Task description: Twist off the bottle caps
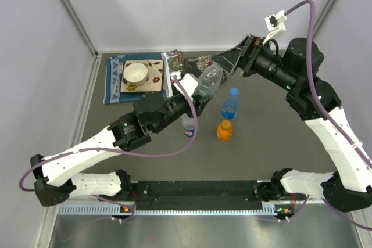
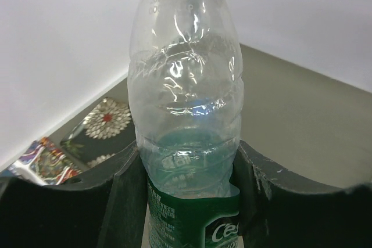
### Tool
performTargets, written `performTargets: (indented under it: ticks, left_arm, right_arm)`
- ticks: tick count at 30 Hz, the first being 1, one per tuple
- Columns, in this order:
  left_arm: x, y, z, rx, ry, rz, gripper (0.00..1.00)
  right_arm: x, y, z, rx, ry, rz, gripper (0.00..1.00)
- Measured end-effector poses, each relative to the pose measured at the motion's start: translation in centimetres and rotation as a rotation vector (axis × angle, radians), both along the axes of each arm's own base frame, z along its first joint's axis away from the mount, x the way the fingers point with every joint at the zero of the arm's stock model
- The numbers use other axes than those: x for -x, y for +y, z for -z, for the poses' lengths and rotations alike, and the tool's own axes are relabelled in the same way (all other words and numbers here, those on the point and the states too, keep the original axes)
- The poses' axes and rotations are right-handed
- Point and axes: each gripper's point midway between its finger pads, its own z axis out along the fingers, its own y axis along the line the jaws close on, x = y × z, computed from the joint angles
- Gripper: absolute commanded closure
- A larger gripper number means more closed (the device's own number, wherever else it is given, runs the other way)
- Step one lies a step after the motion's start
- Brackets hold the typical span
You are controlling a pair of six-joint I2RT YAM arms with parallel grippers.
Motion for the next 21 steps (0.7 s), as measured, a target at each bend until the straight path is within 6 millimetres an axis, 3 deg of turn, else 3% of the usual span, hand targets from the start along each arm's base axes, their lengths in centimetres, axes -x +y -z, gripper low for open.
performTargets:
  ticks: [3, 6, 14, 20, 21]
  left_arm:
    - [-0.8, -0.1, 0.8, -0.044, -0.014, -0.076, 0.62]
    - [-1.4, 0.0, 1.4, -0.073, -0.020, -0.120, 0.62]
    - [-2.1, 0.6, 1.6, -0.093, -0.032, -0.183, 0.62]
    - [-2.1, 0.7, 1.4, -0.091, -0.035, -0.187, 0.62]
    - [-2.1, 0.7, 1.4, -0.090, -0.035, -0.188, 0.62]
  right_arm:
    - [-0.5, 0.1, 0.4, 0.004, 0.016, 0.021, 0.19]
    - [-0.7, 0.2, 0.7, 0.007, 0.025, 0.029, 0.31]
    - [-1.2, 0.7, 1.2, 0.016, 0.040, 0.031, 0.51]
    - [-1.3, 0.6, 1.3, 0.015, 0.043, 0.036, 0.76]
    - [-1.3, 0.6, 1.3, 0.017, 0.041, 0.038, 0.85]
